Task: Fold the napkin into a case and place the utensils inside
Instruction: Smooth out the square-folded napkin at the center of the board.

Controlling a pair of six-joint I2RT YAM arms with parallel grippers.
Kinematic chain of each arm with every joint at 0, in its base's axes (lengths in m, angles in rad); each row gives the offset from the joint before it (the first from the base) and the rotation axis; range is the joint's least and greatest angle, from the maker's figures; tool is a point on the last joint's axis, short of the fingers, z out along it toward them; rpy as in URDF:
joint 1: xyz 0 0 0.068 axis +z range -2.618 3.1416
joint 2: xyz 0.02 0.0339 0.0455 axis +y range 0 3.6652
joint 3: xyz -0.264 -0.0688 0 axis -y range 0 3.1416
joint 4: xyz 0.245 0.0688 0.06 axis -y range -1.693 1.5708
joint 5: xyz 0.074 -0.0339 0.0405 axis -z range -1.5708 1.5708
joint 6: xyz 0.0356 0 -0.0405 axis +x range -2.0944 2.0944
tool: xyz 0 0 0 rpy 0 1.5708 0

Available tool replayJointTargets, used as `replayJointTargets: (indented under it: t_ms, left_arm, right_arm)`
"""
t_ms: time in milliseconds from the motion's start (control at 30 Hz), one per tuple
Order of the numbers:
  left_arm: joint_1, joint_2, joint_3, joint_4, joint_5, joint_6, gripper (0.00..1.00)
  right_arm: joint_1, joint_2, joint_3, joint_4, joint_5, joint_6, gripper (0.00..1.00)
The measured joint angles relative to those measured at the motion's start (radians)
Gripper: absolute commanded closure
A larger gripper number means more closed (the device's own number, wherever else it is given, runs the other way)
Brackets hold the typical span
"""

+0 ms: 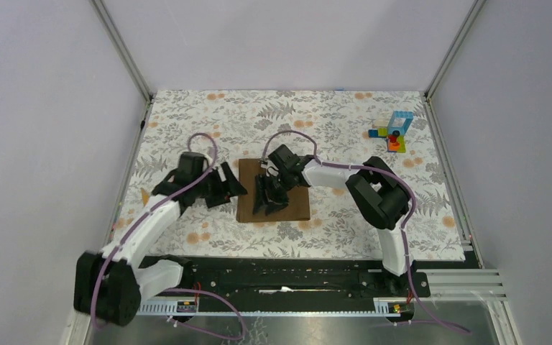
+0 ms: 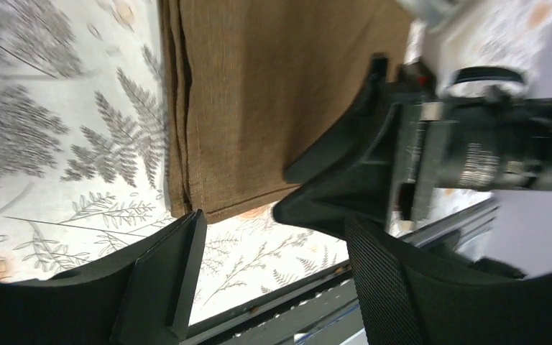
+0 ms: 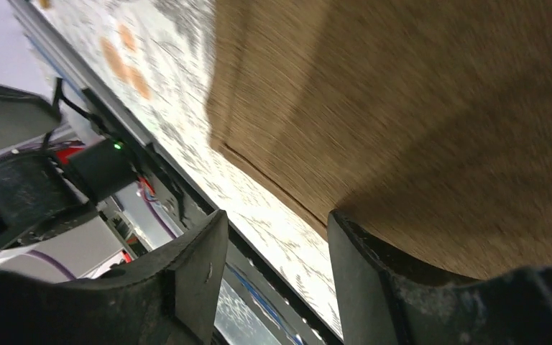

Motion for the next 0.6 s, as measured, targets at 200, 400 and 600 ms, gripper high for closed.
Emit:
replayJointTargets:
  t_ms: [200, 400, 600]
  left_arm:
    - [-0.233, 0.242, 0.003, -0.003, -0.172, -0.019, 0.18]
    - [-0.298, 0.325, 0.033, -0.018, -0.340, -0.019, 0.19]
    - [-0.315, 0.374, 0.067, -0.021, -0.391, -0.011, 0.31]
  right_arm:
    - [-0.030, -0.114, -0.140, -0.011, 0.029, -0.019, 0.41]
    - [-0.113, -0.328, -0.249, -0.041, 0.090, -0.075, 0.40]
    - [-0.162, -0.412, -0.323, -0.089, 0.140, -0.128, 0.40]
